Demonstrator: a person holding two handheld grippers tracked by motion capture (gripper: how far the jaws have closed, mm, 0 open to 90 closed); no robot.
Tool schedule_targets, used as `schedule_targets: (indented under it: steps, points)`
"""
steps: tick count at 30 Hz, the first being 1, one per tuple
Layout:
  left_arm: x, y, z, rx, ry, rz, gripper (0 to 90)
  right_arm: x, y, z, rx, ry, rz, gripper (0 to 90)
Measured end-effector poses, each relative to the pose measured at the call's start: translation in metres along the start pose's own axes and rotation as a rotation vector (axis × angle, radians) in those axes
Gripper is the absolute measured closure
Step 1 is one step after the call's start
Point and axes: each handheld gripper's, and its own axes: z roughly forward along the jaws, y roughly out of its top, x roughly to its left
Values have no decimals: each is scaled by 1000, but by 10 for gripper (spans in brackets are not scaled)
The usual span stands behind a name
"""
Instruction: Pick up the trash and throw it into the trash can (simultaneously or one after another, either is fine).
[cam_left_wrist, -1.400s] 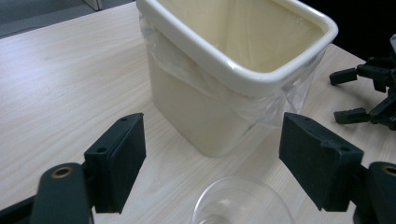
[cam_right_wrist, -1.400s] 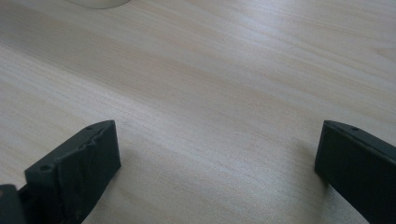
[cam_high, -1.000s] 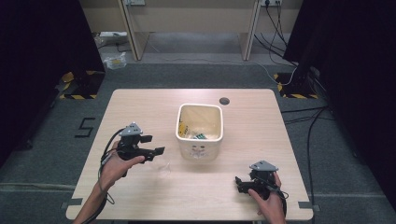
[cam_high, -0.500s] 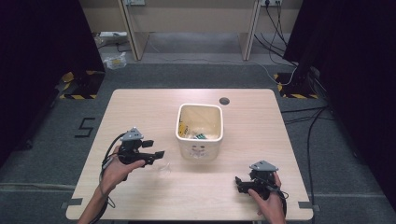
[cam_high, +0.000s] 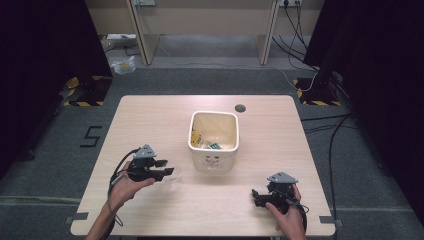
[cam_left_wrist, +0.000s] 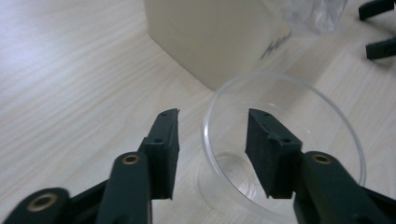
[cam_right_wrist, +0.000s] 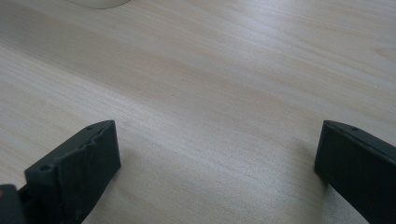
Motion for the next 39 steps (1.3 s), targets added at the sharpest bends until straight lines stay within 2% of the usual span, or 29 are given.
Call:
schedule_targets:
  steps: [4, 7, 11, 16, 27, 34, 39]
  points:
    - [0, -2, 6, 25, 51, 32, 710, 0, 0, 0, 0, 0, 0, 4]
    - [-2, -1, 5, 11, 52, 37, 801, 0, 0, 0, 0, 0, 0, 4]
    - [-5, 3, 1, -10, 71, 57, 859, 0, 0, 0, 0, 0, 0, 4]
    - [-7, 11, -9, -32, 77, 72, 870, 0, 0, 0, 1, 0, 3, 4]
    - [-1, 30, -26, -76, 104, 81, 871, 0, 0, 0, 0, 0, 0, 4]
    - [1, 44, -38, -77, 128, 100, 869, 0, 0, 0, 1, 1, 3, 4]
    - [5, 54, -46, -86, 136, 100, 868, 0, 0, 0, 0, 0, 0, 4]
